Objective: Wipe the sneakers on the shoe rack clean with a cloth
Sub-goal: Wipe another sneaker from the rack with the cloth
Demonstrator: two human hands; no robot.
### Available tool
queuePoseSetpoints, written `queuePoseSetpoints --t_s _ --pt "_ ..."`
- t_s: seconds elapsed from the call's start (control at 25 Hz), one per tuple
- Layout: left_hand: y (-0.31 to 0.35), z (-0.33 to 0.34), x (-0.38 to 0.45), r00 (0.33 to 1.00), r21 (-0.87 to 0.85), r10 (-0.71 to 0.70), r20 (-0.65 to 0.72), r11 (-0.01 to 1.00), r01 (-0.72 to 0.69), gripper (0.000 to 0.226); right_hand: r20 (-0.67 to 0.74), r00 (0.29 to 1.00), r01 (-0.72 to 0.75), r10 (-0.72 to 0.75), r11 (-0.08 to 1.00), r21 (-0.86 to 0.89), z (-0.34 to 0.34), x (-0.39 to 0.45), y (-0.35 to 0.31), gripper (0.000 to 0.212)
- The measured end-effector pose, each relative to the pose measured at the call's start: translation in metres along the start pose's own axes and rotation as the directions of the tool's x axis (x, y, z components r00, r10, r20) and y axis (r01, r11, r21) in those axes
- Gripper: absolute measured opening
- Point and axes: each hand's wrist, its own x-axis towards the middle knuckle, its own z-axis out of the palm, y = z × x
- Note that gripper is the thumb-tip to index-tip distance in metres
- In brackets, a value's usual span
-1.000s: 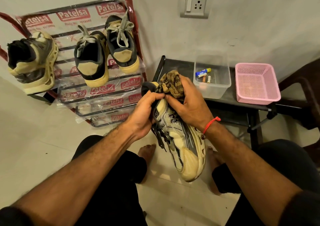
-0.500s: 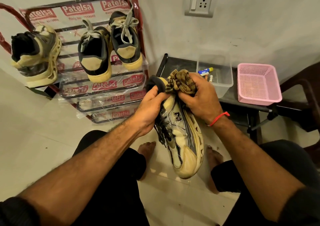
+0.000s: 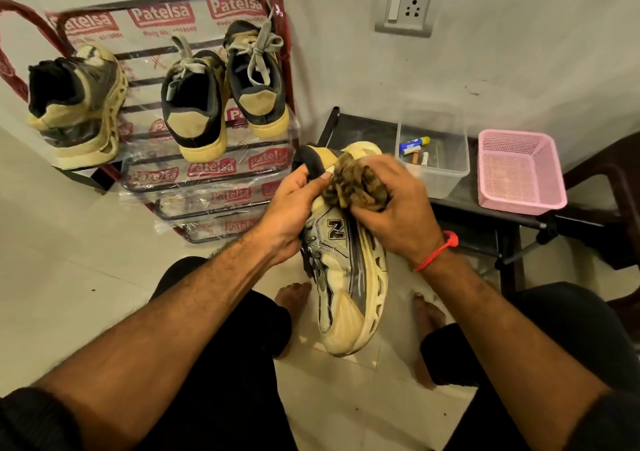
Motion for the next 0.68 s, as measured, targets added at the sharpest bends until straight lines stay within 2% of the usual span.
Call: queuePoseSetpoints --t_s 0.08,0.12,0.2,0.24,0.32,0.36,0.44,0.52,0.56,0.6,0.64,0.68 --pt "0.002 -0.006 0.002 0.999 0.025 0.023 -0.031 0.999 -0.022 0.028 0.222 0.966 0.129 -0.134 0.991 0.039 0.013 -0.027 -0.018 0.046" --pt "0.002 -0.008 0.003 0.999 0.050 0.033 -0.024 0.998 -0.032 0.028 0.283 0.939 0.190 -0.195 0.981 0.045 0.017 -0.036 -0.022 0.045" --pt "0.004 -0.007 -0.001 1.000 0.059 0.021 0.016 0.998 -0.022 0.027 0.244 0.948 0.203 -0.202 0.979 0.024 0.013 -0.026 -0.018 0.046" --pt "0.005 -0.004 -0.004 1.000 0.042 -0.001 0.028 0.999 0.000 0.026 0.153 0.978 0.147 -0.141 0.989 -0.024 0.009 -0.015 -0.010 0.045" --pt "0.007 0.001 -0.008 0.998 0.021 -0.041 0.041 0.999 0.040 0.023 -0.025 0.997 -0.076 0.075 0.994 -0.072 -0.005 0.002 0.003 0.037" --pt "0.007 0.002 -0.009 0.997 0.028 -0.058 0.051 0.998 0.057 0.028 -0.072 0.979 -0.193 0.192 0.981 -0.009 -0.011 0.007 0.008 0.033" --pt "0.005 0.000 -0.008 0.993 0.036 -0.089 0.079 0.996 0.087 0.046 -0.079 0.931 -0.328 0.357 0.911 0.252 -0.018 0.008 0.011 0.037" --pt "0.004 -0.001 -0.007 0.990 0.040 -0.097 0.103 0.995 0.093 0.053 -0.065 0.914 -0.314 0.400 0.801 0.509 -0.020 0.008 0.005 0.051" --pt "0.002 0.000 -0.008 0.988 0.043 -0.096 0.124 0.995 0.092 0.054 -0.069 0.923 -0.283 0.379 0.788 0.547 -0.020 0.008 0.001 0.056" --pt "0.001 0.001 -0.008 0.987 0.041 -0.100 0.129 0.995 0.095 0.054 -0.084 0.939 -0.252 0.333 0.834 0.490 -0.018 0.007 -0.004 0.056" --pt "-0.001 0.003 -0.008 0.987 0.033 -0.099 0.127 0.995 0.095 0.054 -0.087 0.959 -0.224 0.268 0.913 0.340 -0.014 0.005 -0.004 0.052" --pt "-0.003 0.004 -0.008 0.988 0.014 -0.088 0.128 0.996 0.087 0.055 -0.054 0.981 -0.180 0.187 0.976 0.119 -0.009 0.003 -0.005 0.046"
